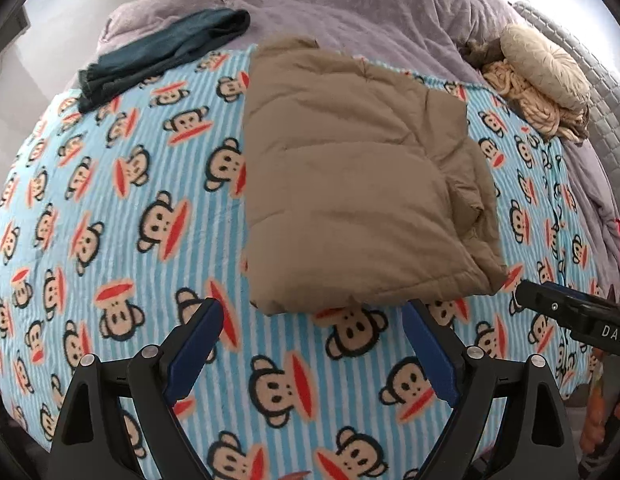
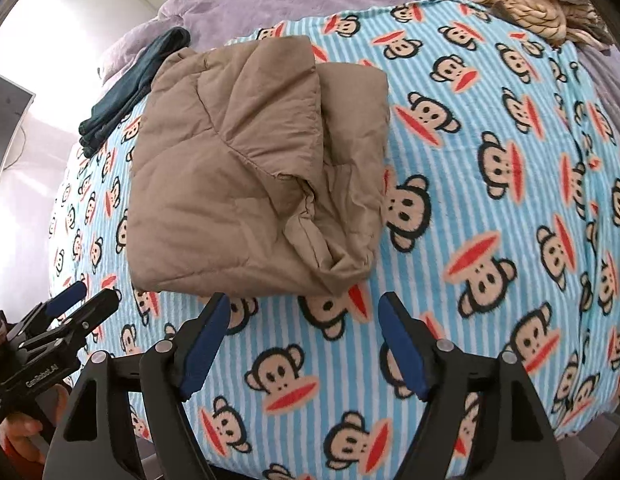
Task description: Fold large clothes
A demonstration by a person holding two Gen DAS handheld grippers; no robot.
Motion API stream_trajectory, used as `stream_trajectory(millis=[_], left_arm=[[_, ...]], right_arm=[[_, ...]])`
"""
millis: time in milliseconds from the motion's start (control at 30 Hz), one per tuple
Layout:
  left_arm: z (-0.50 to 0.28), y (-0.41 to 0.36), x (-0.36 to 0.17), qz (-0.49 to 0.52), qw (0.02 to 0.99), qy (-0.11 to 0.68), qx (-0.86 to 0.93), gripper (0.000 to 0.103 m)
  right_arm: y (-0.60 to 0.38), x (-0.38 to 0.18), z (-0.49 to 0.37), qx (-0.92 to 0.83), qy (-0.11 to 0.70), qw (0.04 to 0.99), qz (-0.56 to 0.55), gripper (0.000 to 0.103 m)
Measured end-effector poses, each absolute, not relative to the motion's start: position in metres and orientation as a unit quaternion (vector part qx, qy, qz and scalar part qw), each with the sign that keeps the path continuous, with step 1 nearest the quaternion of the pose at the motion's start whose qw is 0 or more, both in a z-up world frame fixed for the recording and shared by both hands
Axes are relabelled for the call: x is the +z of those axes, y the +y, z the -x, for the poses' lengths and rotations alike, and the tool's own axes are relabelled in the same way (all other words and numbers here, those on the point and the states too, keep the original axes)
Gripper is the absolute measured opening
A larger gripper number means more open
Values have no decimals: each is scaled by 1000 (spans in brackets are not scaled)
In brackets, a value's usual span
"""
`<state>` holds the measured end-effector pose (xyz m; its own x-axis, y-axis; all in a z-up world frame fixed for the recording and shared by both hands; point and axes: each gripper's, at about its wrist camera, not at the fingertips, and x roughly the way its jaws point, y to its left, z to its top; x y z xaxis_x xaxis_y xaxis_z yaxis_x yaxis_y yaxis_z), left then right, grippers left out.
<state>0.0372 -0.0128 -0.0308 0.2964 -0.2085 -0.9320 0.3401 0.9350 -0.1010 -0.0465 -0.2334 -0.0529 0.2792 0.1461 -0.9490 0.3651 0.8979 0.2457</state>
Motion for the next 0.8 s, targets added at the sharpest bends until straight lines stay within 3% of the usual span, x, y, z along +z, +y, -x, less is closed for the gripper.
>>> stream_trajectory(millis=[67,100,300,400,800], left_arm=[[-33,-10,-22,-56,808,562,-166,103],[-32,-8,-19,-53,811,559,-165,103],[-24,-2,-1,-55,818,552,-154,103],[-20,0,7,-62,824,543,-146,103],[-14,12,62,-57,870,478,-101,103]], right_arm=[[-230,-45,50,-73,593,774,-210,82],[-229,-41,51,-74,591,776,-207,87],[-221,-13,54,-84,569,798,-181,90],[-219,-1,54,-96,555,808,-173,103],[-211,41,54,-124,521,832,-145,103]])
